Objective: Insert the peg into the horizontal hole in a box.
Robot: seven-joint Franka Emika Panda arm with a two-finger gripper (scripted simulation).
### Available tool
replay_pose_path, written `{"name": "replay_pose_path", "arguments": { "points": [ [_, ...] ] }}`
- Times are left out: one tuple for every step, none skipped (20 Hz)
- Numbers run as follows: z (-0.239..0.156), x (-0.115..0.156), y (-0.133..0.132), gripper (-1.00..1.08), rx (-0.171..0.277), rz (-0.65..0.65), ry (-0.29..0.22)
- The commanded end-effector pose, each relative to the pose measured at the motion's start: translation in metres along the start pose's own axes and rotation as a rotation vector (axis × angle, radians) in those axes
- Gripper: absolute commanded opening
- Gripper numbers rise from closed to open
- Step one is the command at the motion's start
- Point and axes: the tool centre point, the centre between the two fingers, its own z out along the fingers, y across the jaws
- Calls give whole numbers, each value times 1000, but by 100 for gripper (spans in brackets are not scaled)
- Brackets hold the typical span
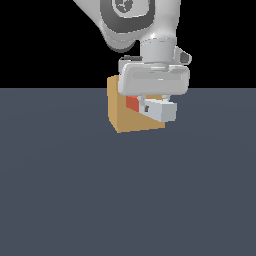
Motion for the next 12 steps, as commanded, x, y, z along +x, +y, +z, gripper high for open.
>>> {"name": "replay_pose_path", "arguments": {
  "points": [
    [-7,6,5,-100,-4,25,-1],
    [-9,8,6,-100,-4,32,-1],
    [-10,10,8,-100,-4,38,-1],
    [-11,11,9,-100,-4,43,-1],
    [-12,13,10,-100,-4,47,-1],
    [-12,14,10,-100,-4,50,-1],
    [-13,14,11,-100,-4,52,-2],
    [-13,14,11,-100,-4,54,-2],
    [-13,14,12,-100,-4,54,-2],
    [-13,14,12,-100,-4,54,-2],
    [-13,14,12,-100,-4,54,-2],
    [-13,14,12,-100,-4,54,-2]
  ]
}}
